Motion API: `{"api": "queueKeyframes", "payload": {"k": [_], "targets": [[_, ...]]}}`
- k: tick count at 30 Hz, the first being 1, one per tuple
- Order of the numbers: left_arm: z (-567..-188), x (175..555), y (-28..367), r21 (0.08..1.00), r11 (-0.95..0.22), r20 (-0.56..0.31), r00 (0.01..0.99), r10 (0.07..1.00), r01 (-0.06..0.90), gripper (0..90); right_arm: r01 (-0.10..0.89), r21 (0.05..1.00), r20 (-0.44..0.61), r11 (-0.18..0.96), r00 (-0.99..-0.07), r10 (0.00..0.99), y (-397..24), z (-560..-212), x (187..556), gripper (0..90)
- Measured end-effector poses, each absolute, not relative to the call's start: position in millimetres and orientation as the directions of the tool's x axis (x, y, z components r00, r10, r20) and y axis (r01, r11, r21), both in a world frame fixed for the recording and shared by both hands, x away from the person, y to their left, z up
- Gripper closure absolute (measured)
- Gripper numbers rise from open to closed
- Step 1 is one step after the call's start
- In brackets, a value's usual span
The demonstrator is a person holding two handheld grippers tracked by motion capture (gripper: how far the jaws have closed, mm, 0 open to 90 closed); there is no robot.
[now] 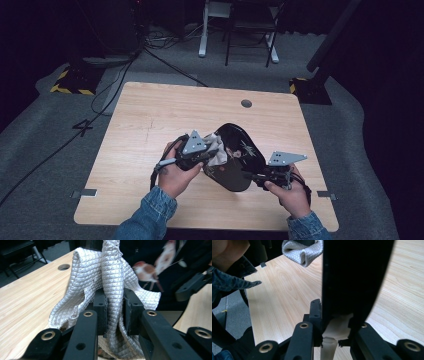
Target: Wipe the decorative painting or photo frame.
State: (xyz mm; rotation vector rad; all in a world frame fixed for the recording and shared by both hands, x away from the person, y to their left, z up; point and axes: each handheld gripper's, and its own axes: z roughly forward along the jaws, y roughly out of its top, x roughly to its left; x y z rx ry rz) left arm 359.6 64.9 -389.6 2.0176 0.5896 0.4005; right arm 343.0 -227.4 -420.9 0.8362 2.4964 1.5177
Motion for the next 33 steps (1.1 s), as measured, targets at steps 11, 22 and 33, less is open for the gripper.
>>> {"api": "queueKeyframes", "payload": {"k": [11,22,33], "targets": [[-384.1,347.9,40.3,0.879,-0.429,0.037,0.866,0.498,0.209,75.0,0.402,0.846,0.191,0.351,-0.842,0.504,-227.0,-420.8,343.0,78.3],[-390.0,356.2,56.6,0.882,-0.42,0.039,0.853,0.521,0.216,75.3,0.405,0.846,0.196,0.346,-0.84,0.505,-226.6,-420.7,342.8,78.1],[-398.0,366.8,76.9,0.88,-0.402,0.024,0.822,0.568,0.253,75.2,0.41,0.846,0.203,0.342,-0.839,0.505,-227.2,-420.9,342.8,77.8]]}}
